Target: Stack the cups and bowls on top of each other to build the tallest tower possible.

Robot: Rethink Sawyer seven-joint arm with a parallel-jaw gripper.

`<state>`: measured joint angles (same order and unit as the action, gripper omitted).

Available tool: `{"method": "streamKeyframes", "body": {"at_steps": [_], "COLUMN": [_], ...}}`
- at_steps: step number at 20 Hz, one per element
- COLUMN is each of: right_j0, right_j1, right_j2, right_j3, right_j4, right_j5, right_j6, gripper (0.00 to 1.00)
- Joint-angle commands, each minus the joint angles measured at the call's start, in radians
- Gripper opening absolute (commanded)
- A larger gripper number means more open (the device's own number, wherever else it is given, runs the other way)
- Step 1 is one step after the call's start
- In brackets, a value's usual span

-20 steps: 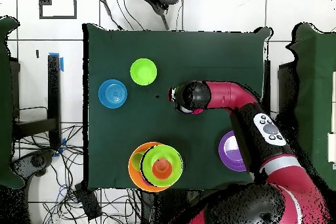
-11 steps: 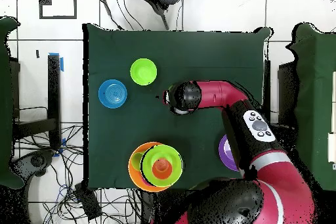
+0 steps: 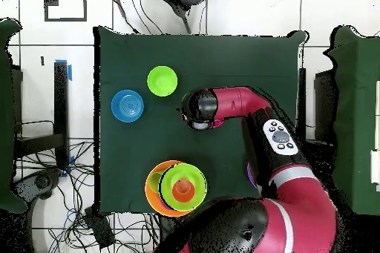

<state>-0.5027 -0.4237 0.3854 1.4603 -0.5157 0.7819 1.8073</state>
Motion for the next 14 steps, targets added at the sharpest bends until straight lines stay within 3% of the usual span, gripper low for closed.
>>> {"method": "streamKeyframes", "body": {"at_steps": [1,9,11,14], "right_j0": [0.059,0.092,0.095,0.056], "right_j1": [0.049,0.031,-0.007,-0.149], "right_j2": [-0.084,-0.115,-0.122,-0.096], "right_j3": [-0.097,-0.099,-0.072,0.047], "right_j4": [-0.104,-0.119,-0.128,-0.109], "right_j5": [0.135,0.081,0.041,0.006], "right_j6": [-0.074,-0.072,-0.069,-0.123], "gripper": [0.0,0.0,0.0,0.0]}}
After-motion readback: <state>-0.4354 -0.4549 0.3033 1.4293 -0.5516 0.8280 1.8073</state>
